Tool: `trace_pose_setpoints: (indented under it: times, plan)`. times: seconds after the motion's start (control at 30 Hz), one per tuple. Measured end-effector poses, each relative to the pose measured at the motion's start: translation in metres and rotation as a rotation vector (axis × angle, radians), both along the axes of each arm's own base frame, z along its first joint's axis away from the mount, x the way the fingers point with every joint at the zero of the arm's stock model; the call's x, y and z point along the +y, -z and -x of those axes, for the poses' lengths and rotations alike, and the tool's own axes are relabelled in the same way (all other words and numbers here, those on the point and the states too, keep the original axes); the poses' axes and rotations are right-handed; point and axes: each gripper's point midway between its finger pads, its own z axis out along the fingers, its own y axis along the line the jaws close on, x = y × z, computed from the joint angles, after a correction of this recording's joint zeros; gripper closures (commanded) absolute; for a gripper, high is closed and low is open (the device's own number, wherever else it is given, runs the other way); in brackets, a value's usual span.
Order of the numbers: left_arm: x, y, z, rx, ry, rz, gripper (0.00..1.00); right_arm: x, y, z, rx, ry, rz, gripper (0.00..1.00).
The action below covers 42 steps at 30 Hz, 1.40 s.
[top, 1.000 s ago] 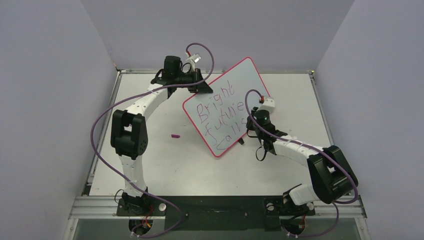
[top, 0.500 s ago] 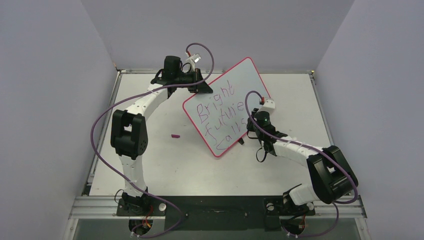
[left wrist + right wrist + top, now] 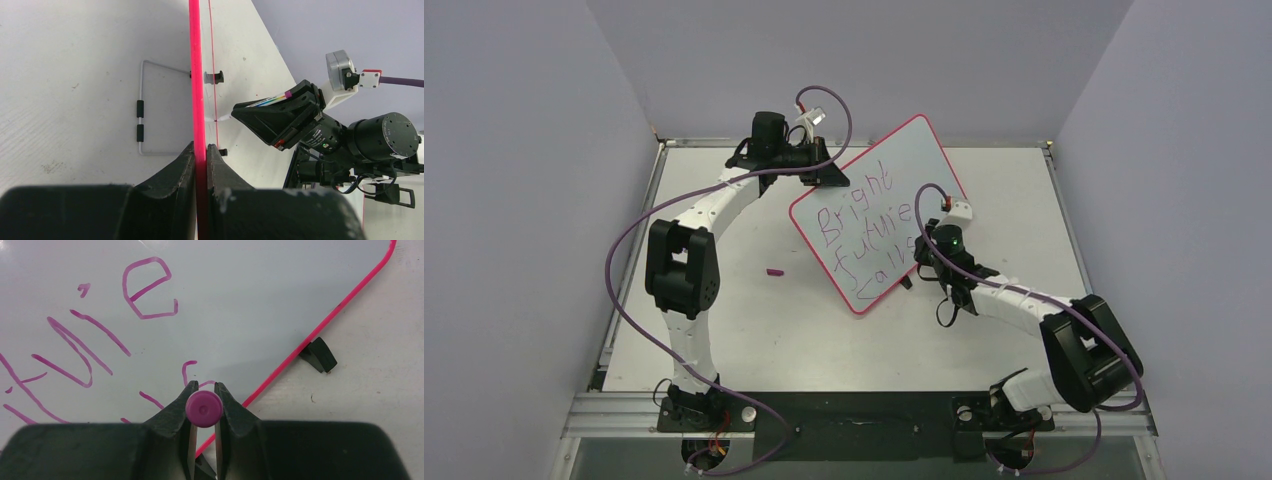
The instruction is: Write a sentence on the whiteboard
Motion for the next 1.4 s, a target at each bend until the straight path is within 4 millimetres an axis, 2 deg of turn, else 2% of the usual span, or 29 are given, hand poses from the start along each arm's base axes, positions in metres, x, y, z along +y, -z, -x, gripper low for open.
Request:
trace_pose_setpoints:
  times: [0.37, 0.53, 0.67, 0.93, 1.17, 1.3, 1.4]
  plan:
    - [-0.001, 0.000, 0.001, 0.000, 0.004, 0.002, 1.00, 0.008, -0.006, 0.012, 0.009, -0.041, -0.044, 1.00]
    - [-0.001, 0.000, 0.001, 0.000, 0.004, 0.002, 1.00, 0.004, -0.023, 0.015, -0.020, -0.037, -0.057, 1.00]
    - [-0.001, 0.000, 0.001, 0.001, 0.004, 0.002, 1.00, -0.007, -0.030, 0.013, -0.038, -0.003, -0.054, 1.00]
    - [0.000, 0.000, 0.001, 0.001, 0.004, 0.002, 1.00, -0.037, -0.016, 0.005, -0.005, 0.103, -0.022, 1.00]
    - [0.000, 0.000, 0.001, 0.001, 0.004, 0.002, 1.00, -0.038, 0.011, 0.000, 0.054, 0.120, -0.021, 1.00]
    - [0.000, 0.000, 0.001, 0.002, 0.004, 0.001, 1.00, -0.036, 0.015, -0.002, 0.059, 0.117, -0.032, 1.00]
    - [0.000, 0.000, 0.001, 0.001, 0.004, 0.002, 1.00, -0.036, 0.011, -0.006, 0.041, 0.117, -0.050, 1.00]
